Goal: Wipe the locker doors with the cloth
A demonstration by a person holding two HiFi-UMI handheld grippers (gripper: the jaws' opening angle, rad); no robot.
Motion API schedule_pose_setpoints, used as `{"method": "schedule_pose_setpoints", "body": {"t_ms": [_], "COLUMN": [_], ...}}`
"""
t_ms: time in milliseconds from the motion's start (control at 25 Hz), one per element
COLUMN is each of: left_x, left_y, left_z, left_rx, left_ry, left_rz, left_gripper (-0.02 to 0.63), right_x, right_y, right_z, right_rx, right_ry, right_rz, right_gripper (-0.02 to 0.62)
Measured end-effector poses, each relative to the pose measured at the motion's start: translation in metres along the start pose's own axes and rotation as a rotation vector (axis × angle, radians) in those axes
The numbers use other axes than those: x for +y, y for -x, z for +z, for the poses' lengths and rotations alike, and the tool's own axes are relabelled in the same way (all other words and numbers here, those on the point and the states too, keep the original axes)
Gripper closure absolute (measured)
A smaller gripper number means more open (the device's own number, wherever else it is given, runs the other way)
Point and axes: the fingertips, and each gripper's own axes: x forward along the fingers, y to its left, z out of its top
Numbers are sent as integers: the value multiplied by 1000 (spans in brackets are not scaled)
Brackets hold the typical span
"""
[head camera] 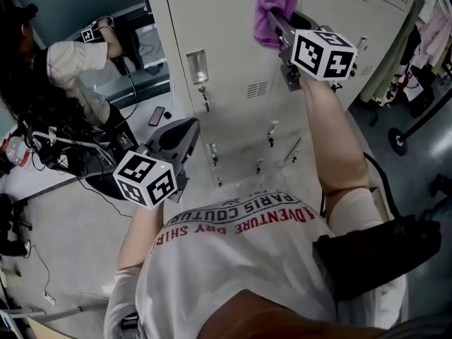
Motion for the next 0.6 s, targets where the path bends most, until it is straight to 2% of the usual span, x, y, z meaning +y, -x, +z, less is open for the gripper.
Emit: {"method": "schedule_pose_setpoints", "body": {"t_ms": [320,600], "left_x": [-3,-3], "left_y": [-1,3], "left_z": [-3,-4], "left_rx": [5,4], "left_ry": [4,8], "left_rz": [-12,-5], "left_gripper": [604,604], "right_x": [-42,-41], "right_y": [13,18], "right_z": [-3,0], "right_rx": [11,8], "right_ry": [42,54], "right_rz": [-115,-132], "right_gripper": [534,534]}}
